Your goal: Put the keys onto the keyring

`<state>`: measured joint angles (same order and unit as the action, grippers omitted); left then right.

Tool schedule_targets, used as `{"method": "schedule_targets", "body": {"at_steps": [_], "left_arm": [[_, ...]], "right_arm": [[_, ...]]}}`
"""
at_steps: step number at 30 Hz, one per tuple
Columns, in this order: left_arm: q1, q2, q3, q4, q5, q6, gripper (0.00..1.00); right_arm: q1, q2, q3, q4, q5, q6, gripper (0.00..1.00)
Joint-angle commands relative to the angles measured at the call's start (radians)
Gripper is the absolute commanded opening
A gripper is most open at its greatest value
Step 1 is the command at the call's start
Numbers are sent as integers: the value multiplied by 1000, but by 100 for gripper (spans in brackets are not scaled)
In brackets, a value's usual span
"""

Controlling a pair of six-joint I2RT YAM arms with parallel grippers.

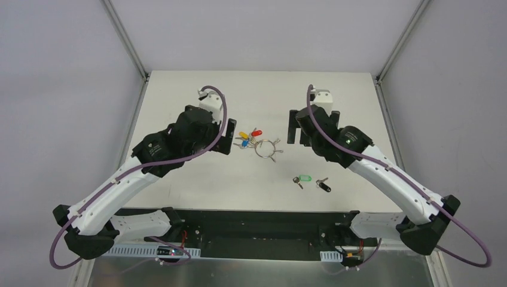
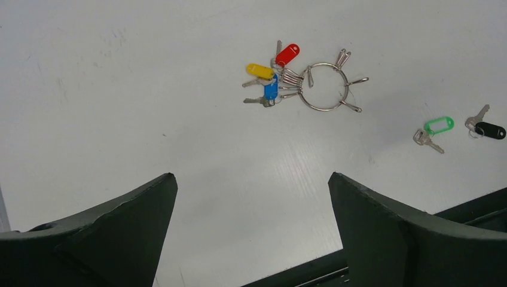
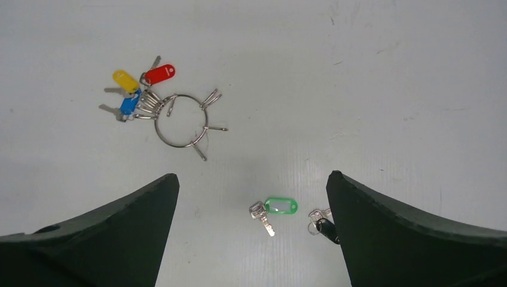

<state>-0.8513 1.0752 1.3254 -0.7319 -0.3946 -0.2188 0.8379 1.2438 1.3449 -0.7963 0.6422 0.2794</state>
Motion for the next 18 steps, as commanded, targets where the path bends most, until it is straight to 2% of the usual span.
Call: {"method": "schedule_targets", "body": {"at_steps": [1, 3, 7, 11, 16, 18], "left_arm": [[-4, -58, -44, -18, -44, -39, 100], [-4, -75, -83, -5, -59, -75, 100], [-4, -83, -111, -4, 51, 3, 100], [-3, -104, -133, 0, 112, -10, 100], [-4, -132, -172, 5, 108, -9, 100], [-4, -137, -181, 5, 110, -4, 100]], "right_arm": [[5, -125, -36, 104, -136, -35, 99], [3, -153, -56, 108, -183, -64, 99], [3, -184, -79, 74, -220, -75, 99], [2, -181, -114, 40, -258, -95, 99], [3, -183, -210, 54, -311, -106, 99], [3, -194, -277, 99, -392, -149, 99]]}}
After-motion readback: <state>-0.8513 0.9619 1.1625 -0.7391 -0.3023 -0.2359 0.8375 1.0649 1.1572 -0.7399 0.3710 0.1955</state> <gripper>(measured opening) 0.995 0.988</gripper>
